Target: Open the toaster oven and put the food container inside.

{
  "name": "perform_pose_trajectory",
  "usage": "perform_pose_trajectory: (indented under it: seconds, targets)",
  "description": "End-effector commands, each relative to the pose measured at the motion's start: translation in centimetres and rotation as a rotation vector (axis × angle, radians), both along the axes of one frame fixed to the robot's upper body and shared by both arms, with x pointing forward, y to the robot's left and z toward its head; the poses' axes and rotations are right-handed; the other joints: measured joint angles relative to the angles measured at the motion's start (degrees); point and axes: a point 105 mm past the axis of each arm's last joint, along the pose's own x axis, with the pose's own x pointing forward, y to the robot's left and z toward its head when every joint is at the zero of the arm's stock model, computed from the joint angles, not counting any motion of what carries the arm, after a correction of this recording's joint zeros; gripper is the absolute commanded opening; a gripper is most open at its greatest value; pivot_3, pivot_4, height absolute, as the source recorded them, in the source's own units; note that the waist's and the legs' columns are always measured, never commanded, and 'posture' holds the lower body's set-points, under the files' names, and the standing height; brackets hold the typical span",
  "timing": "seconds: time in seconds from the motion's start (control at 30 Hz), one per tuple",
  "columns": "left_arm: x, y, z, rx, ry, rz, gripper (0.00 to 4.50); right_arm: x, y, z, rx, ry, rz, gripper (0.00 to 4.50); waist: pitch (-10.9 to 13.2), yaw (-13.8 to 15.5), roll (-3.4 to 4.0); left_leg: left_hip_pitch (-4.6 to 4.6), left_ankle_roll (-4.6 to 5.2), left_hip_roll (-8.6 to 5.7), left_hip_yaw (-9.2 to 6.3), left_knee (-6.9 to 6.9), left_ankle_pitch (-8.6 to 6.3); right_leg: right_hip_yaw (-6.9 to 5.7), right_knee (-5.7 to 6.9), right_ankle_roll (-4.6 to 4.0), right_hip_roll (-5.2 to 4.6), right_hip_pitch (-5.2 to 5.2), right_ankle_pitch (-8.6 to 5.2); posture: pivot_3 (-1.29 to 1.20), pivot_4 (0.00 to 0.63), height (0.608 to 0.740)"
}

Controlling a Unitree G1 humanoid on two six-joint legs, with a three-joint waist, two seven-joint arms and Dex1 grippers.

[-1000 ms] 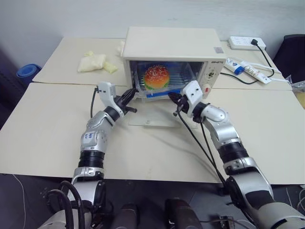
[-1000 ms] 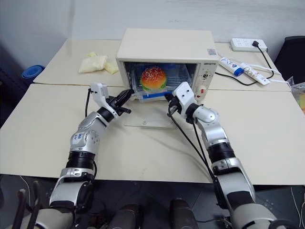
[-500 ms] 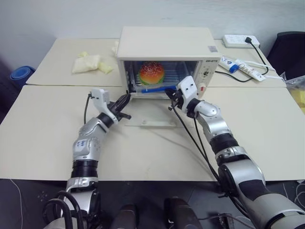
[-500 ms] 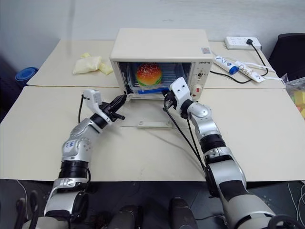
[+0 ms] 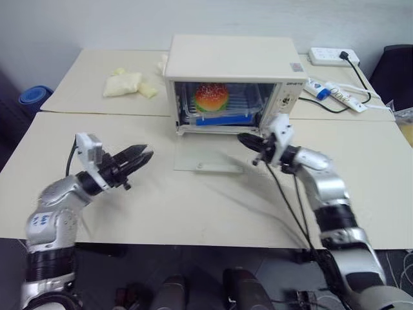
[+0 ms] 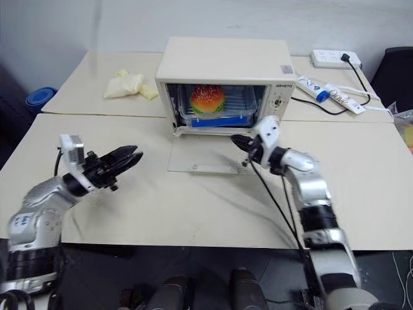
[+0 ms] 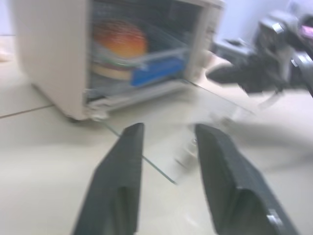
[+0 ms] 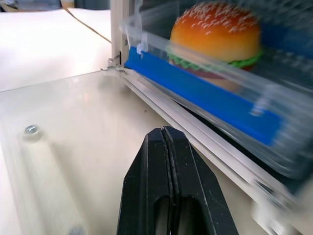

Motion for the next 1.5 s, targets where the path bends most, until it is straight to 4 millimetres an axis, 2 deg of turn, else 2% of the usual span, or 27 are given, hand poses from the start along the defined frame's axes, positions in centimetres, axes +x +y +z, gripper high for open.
perform_pose_trajectory:
  seconds: [0.03, 0.13, 0.2, 0.3, 0.43, 0.53, 0.63, 0.67, 0.87, 0.93, 1.07, 1.17, 1.23, 1.3, 1.37, 1.5]
  targets:
    - [-2.3, -0.5, 1.7, 0.06, -0.065, -0.147, 3.03, -1.2, -3.8, 0.5, -0.073, -0.047, -0.036, 0.0, 0.0, 0.0, 0.02, 0.09, 0.02, 0.01, 0.0, -0.03, -0.01, 0.0, -0.03, -0.01, 0.01, 0.07, 0.0, 0.0, 0.15, 0.74]
    - [-2.9, -1.2, 1.4, 0.135, -0.076, -0.215, 4.02, -0.9, -6.2, -2.1, -0.165, -0.002, -0.066, 0.0, 0.0, -0.2, 0.02, 0.29, 0.26, 0.02, 0.05, -0.07, -0.11, 0.04, -0.06, -0.01, 0.01, 0.25, -0.01, 0.0, 0.15, 0.74]
    - [-3.2, -1.6, 1.1, 0.18, -0.084, -0.255, 4.48, -0.8, -7.1, -4.2, -0.209, 0.048, -0.061, 0.0, 0.0, -0.2, 0.03, 0.38, 0.27, 0.06, 0.15, -0.12, -0.11, 0.08, -0.04, -0.01, 0.06, 0.26, -0.01, 0.0, 0.15, 0.74]
    - [-2.9, -1.4, 1.0, 0.204, -0.104, -0.261, 4.48, -1.0, -6.6, -5.5, -0.187, 0.076, 0.014, 0.0, 0.1, -0.3, 0.1, 0.38, 0.18, 0.1, 0.19, -0.25, -0.05, 0.09, -0.01, -0.02, 0.11, 0.18, -0.01, 0.0, 0.15, 0.74]
    - [-2.6, -0.7, 0.9, 0.214, -0.156, -0.24, 4.48, -1.4, -4.4, -6.0, -0.17, 0.042, 0.136, 0.0, 0.1, -0.5, 0.15, 0.32, -0.04, 0.17, 0.3, -0.27, 0.08, 0.12, 0.03, -0.02, 0.18, 0.06, -0.01, 0.0, 0.15, 0.74]
    - [-2.4, 0.0, 0.4, 0.18, -0.12, -0.2, 4.48, -1.5, -2.9, -6.0, -0.138, 0.035, 0.182, 0.0, 0.1, -0.3, 0.14, 0.33, -0.06, 0.17, 0.28, -0.24, 0.09, 0.11, 0.04, -0.01, 0.16, 0.08, -0.01, 0.0, 0.15, 0.74]
    - [-2.4, 0.5, 0.1, 0.139, -0.09, -0.163, 4.48, -1.5, -2.1, -4.8, -0.069, 0.0, 0.197, 0.0, 0.1, -0.2, 0.15, 0.31, -0.05, 0.17, 0.25, -0.23, 0.08, 0.1, 0.03, -0.01, 0.13, 0.08, -0.01, 0.0, 0.15, 0.74]
    - [-2.4, 0.7, 0.1, 0.114, -0.073, -0.151, 4.48, -1.7, -1.8, -3.9, -0.028, -0.039, 0.211, 0.0, 0.1, -0.2, 0.16, 0.29, -0.04, 0.17, 0.25, -0.23, 0.08, 0.1, 0.02, -0.02, 0.12, 0.08, -0.01, 0.0, 0.15, 0.74]
    - [-2.2, 2.1, 1.5, -0.054, -0.053, -0.023, 4.48, -0.6, -1.1, 3.2, 0.309, -0.207, 0.128, 0.0, 0.1, -0.2, 0.18, 0.27, -0.06, 0.18, 0.17, -0.23, 0.08, 0.08, 0.04, -0.01, 0.12, 0.07, -0.01, 0.0, 0.15, 0.74]
    - [-1.8, 2.5, 1.6, -0.058, -0.054, 0.023, 4.48, 0.0, -0.9, 5.3, 0.401, -0.24, 0.109, 0.0, 0.1, -0.2, 0.18, 0.28, -0.07, 0.18, 0.16, -0.22, 0.08, 0.07, 0.05, -0.02, 0.12, 0.07, -0.01, 0.0, 0.15, 0.74]
    - [-0.6, 3.0, 2.3, -0.08, -0.103, 0.117, 4.48, 1.2, -0.6, 7.7, 0.509, -0.241, 0.107, 0.0, 0.1, -0.1, 0.18, 0.28, -0.09, 0.17, 0.14, -0.23, 0.09, 0.05, 0.05, -0.02, 0.12, 0.06, -0.01, 0.0, 0.15, 0.74]
    - [-0.3, 2.9, 2.3, -0.04, -0.122, 0.149, 4.48, 0.8, -1.0, 7.6, 0.47, -0.218, 0.141, 0.0, 0.1, 0.0, 0.18, 0.25, -0.08, 0.16, 0.09, -0.23, 0.08, 0.0, 0.01, -0.02, 0.09, 0.08, -0.01, 0.0, 0.15, 0.74]
    - [-0.5, 2.6, 2.1, -0.007, -0.119, 0.13, 4.5, 0.0, -1.1, 6.7, 0.397, -0.177, 0.185, 0.36, 0.1, 0.0, 0.18, 0.21, -0.03, 0.11, 0.1, -0.26, 0.05, 0.01, 0.02, -0.02, 0.06, 0.07, -0.01, 0.0, 0.15, 0.74]
    - [-0.9, 2.6, 1.4, 0.078, -0.117, 0.112, 4.5, -1.8, -1.0, 4.8, 0.225, -0.17, 0.25, 0.87, 0.1, 0.1, 0.18, 0.12, 0.04, 0.1, 0.09, -0.29, 0.01, 0.0, 0.03, -0.01, 0.04, 0.07, 0.0, 0.0, 0.15, 0.74]
    - [-1.1, 2.8, 0.7, 0.142, -0.114, 0.103, 4.5, -3.0, -1.2, 3.6, 0.14, -0.155, 0.284, 1.63, 0.1, 0.0, 0.18, 0.11, 0.09, 0.08, 0.12, -0.4, -0.05, 0.02, -0.05, -0.01, 0.03, 0.06, 0.0, 0.0, 0.15, 0.74]
    - [-2.9, 4.3, -3.2, 0.32, -0.064, 0.069, 4.5, -6.2, -2.7, -0.8, -0.041, -0.059, 0.348, 2.95, 0.1, -0.4, 0.22, 0.2, 0.12, 0.06, 0.28, -0.61, -0.07, 0.1, -0.18, -0.01, 0.02, 0.04, -0.01, 0.0, 0.15, 0.74]
